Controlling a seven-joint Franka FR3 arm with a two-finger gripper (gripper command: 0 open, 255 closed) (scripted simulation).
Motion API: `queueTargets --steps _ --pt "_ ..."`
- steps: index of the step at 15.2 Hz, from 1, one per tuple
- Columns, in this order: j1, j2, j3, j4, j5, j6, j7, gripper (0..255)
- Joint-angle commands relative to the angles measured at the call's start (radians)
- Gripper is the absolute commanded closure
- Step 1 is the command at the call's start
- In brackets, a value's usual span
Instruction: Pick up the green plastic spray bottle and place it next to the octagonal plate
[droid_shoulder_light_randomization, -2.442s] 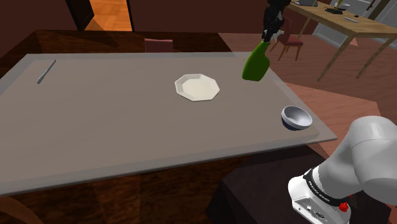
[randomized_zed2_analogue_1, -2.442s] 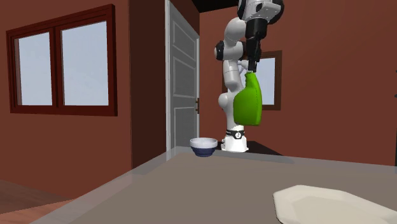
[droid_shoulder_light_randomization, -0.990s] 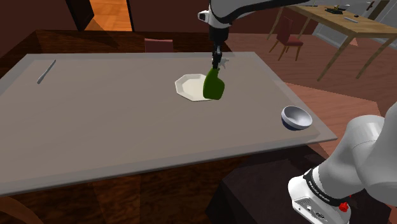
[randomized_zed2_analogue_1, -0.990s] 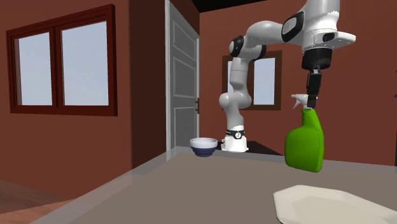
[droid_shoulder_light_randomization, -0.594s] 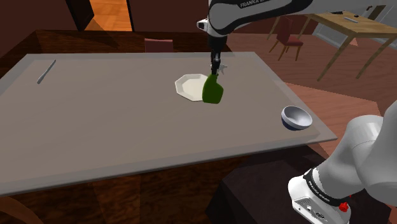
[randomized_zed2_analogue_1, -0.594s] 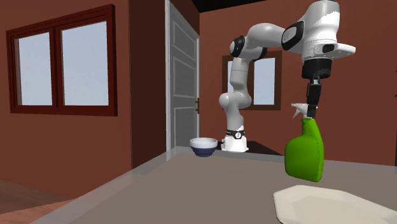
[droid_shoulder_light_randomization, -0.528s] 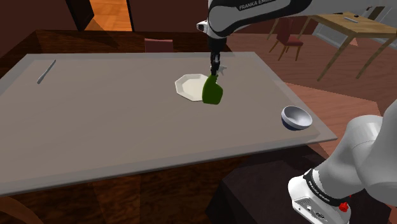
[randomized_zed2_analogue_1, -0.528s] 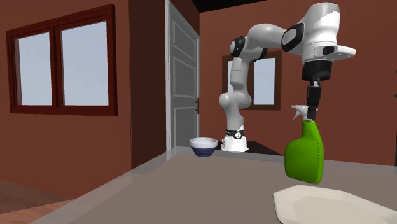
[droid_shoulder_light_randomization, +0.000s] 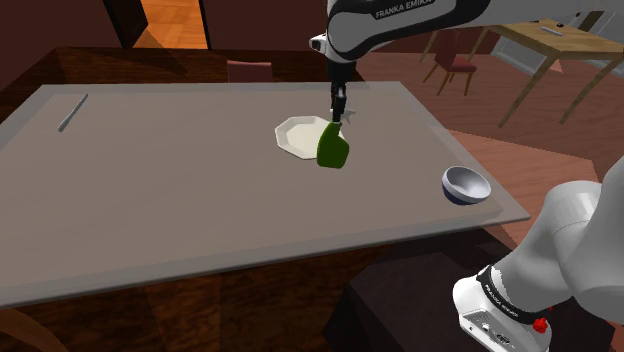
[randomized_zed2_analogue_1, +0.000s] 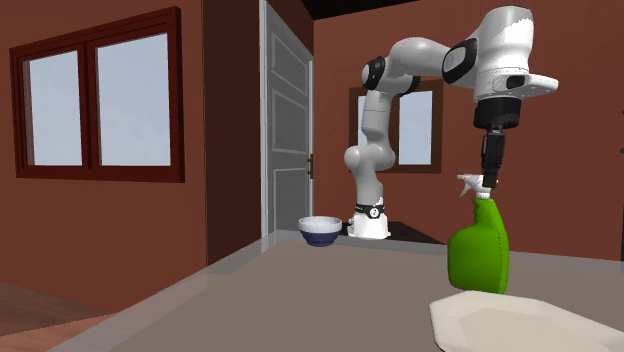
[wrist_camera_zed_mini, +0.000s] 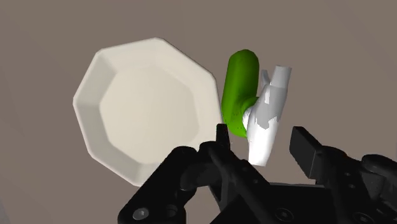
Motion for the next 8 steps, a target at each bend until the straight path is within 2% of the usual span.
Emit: queueTargets --steps 1,5,8 --pt "0.000 0.000 0.000 0.000 0.000 0.000 0.000 0" --pt "0.000 0.000 0.000 0.000 0.000 0.000 0.000 0" --pt "0.006 -0.024 0.001 0.073 -0.009 -0.096 0.006 0"
